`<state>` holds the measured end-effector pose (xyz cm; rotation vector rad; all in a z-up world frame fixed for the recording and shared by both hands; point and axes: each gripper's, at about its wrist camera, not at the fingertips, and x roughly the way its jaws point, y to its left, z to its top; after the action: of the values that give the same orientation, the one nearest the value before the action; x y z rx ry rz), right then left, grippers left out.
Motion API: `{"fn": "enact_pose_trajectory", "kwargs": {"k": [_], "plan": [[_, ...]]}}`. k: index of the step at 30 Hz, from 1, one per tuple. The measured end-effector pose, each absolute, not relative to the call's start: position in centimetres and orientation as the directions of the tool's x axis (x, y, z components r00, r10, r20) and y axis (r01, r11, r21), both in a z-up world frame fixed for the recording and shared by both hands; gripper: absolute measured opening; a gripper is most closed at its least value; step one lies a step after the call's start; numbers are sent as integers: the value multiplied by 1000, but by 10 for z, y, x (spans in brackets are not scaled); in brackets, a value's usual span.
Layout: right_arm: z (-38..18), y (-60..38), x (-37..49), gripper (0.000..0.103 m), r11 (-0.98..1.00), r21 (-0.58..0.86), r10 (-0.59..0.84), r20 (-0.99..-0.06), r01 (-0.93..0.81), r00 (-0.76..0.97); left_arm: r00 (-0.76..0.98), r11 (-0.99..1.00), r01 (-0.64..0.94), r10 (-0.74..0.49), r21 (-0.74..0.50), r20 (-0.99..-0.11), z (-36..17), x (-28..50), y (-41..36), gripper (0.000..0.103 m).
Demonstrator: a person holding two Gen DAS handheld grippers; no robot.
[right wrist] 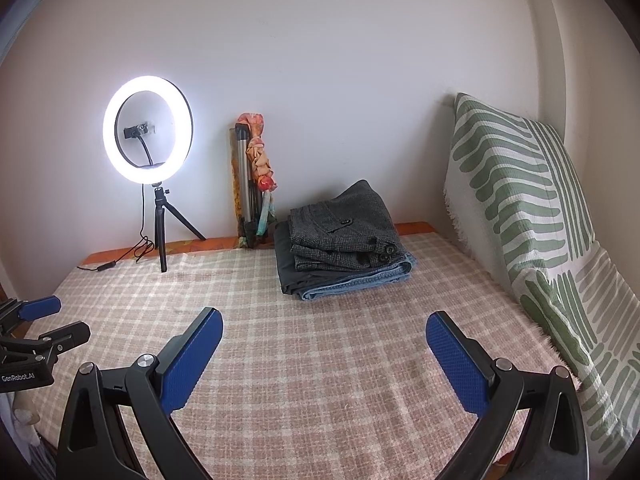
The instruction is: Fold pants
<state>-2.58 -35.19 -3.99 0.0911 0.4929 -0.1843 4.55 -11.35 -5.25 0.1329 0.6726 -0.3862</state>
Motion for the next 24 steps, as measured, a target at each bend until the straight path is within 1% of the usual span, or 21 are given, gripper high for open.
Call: {"fn": "enact_pose_trajectory", "kwargs": {"k": [24], "plan": [[-41, -349, -22, 103, 982, 42, -140, -484, 182, 864, 715, 923, 383, -309, -19, -627, -51, 45, -110, 83]]}}
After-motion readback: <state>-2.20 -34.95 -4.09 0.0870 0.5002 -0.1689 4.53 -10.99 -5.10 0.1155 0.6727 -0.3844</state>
